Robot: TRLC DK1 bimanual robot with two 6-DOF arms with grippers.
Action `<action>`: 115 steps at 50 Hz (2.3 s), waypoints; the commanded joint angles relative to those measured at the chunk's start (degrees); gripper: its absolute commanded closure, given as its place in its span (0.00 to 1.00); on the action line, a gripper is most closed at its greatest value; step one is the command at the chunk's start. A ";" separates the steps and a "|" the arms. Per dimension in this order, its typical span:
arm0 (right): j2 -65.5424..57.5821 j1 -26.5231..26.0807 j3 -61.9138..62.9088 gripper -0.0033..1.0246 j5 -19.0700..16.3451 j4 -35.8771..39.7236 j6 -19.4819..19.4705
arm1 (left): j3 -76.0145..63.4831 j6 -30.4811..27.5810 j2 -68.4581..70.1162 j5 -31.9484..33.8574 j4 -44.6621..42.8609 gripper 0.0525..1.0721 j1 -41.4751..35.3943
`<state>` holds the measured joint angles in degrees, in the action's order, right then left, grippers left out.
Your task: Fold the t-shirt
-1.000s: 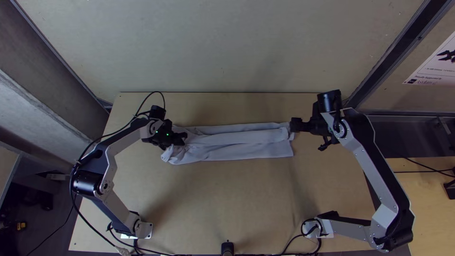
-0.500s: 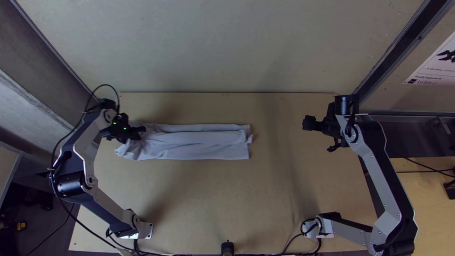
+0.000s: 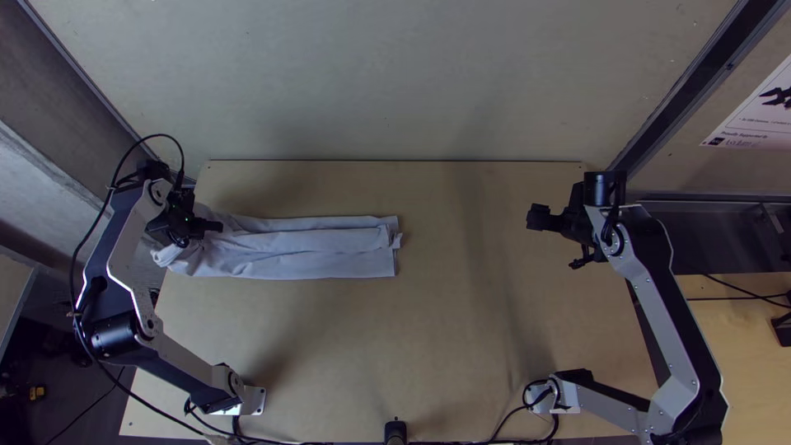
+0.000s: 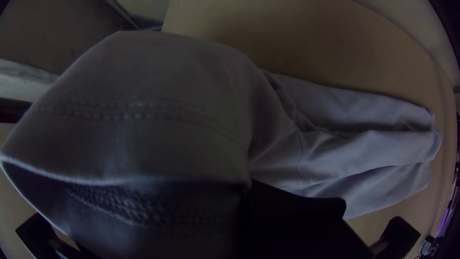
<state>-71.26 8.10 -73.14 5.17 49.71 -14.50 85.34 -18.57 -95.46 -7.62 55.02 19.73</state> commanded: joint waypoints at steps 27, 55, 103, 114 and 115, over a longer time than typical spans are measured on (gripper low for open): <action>4.47 -3.09 2.66 0.04 0.46 -0.76 3.43 | 7.12 6.88 5.90 -14.71 12.04 0.97 -25.18; 9.57 -4.32 6.87 0.04 0.02 -0.67 4.39 | 22.68 23.14 -8.51 -16.73 23.20 0.97 -44.86; 15.98 -3.70 20.15 0.04 -0.16 -3.57 3.87 | 50.01 41.07 -34.53 20.71 12.30 0.04 -56.11; 18.00 -3.62 22.08 0.04 -0.16 -3.92 4.48 | 50.01 43.97 -35.58 27.57 9.31 0.04 -55.85; 18.18 -3.79 21.99 0.04 -0.16 -4.01 4.66 | 50.01 43.97 -35.50 27.66 9.57 0.04 -55.85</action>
<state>-54.70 4.12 -51.70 5.13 46.50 -10.59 134.43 23.27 -129.73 18.50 63.55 -36.27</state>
